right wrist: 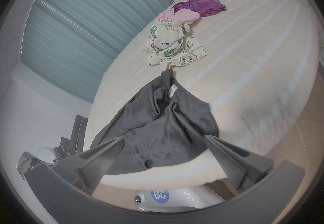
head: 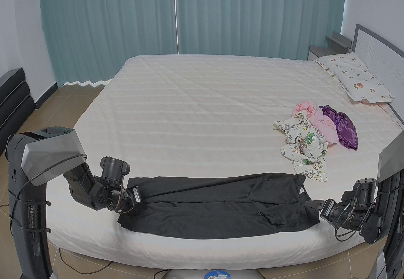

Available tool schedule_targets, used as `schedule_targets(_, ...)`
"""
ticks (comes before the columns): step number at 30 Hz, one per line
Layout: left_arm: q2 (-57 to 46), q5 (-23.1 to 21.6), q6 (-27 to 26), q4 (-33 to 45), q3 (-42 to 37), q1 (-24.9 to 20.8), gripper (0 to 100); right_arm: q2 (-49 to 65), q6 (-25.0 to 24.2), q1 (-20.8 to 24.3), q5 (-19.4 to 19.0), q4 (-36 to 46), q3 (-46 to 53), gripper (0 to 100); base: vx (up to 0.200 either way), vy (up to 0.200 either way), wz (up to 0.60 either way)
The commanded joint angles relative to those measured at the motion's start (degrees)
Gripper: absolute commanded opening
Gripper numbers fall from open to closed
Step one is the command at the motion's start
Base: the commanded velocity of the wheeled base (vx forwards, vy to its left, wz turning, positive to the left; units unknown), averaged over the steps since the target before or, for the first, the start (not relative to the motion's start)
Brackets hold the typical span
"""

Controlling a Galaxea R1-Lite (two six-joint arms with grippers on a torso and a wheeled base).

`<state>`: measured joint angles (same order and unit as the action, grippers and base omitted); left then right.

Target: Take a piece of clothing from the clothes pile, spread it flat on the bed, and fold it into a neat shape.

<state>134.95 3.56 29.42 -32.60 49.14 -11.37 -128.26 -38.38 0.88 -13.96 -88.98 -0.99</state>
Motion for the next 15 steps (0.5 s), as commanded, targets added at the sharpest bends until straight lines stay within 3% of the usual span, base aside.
schedule_targets(1, -0.13, 0.04, 0.03, -0.1, -0.01, 0.04, 0, 0.02, -0.03, 0.0, -0.02, -0.93, 0.99, 100, 0.0, 0.0, 0.0)
schedule_targets(15, 0.23, 0.4, 0.64, -2.56, 3.59, 0.74, 0, -0.06, -0.03, 0.09, -0.02, -0.93, 0.99, 100, 0.0, 0.0, 0.0)
